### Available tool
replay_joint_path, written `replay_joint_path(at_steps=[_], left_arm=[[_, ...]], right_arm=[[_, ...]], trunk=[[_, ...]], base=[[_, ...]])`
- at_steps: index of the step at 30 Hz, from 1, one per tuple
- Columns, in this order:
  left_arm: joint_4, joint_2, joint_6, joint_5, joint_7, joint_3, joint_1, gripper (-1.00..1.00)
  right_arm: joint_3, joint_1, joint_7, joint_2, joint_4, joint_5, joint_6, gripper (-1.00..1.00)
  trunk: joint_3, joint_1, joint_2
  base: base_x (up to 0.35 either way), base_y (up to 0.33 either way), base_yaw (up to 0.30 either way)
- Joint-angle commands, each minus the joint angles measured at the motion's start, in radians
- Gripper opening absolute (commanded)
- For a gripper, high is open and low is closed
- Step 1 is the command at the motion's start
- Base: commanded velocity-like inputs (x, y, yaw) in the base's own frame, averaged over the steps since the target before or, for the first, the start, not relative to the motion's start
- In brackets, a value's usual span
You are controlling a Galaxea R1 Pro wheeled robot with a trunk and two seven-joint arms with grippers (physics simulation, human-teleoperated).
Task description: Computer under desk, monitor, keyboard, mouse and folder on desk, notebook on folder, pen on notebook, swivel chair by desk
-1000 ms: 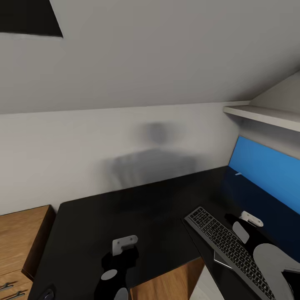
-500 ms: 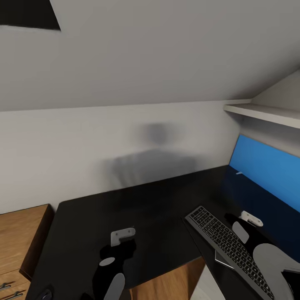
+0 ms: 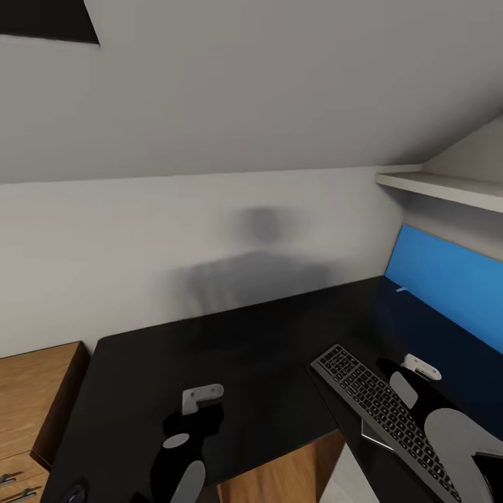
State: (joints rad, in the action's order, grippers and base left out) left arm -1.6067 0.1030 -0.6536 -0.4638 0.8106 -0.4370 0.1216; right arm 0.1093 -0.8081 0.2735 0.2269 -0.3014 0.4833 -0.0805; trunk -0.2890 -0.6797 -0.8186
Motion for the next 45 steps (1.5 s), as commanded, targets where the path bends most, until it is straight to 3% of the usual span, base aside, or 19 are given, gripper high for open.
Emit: replay_joint_path(at_steps=[1,13,23,45], left_arm=[[-0.001,0.0,-0.002,-0.009,0.01,-0.003,0.001,1.0],[-0.001,0.0,-0.001,-0.009,0.01,-0.006,0.001,1.0],[-0.001,0.0,-0.001,-0.009,0.014,-0.047,0.001,1.0],[-0.001,0.0,-0.001,-0.009,0.015,-0.052,0.001,1.0]], right_arm=[[0.0,0.0,0.004,0.0,-0.002,0.006,-0.005,1.0],[0.001,0.0,0.005,0.0,-0.002,0.006,-0.008,1.0],[0.0,0.0,0.007,0.0,-0.003,0.006,-0.039,1.0],[0.001,0.0,0.007,0.0,-0.004,0.006,-0.062,1.0]], trunk=[[-0.005,-0.004,-0.008],[-0.042,-0.05,-0.092],[-0.074,-0.088,-0.162],[-0.142,-0.173,-0.316]], base=[[0.0,0.0,0.0],[0.0,0.0,0.0],[0.0,0.0,0.0],[0.0,0.0,0.0]])
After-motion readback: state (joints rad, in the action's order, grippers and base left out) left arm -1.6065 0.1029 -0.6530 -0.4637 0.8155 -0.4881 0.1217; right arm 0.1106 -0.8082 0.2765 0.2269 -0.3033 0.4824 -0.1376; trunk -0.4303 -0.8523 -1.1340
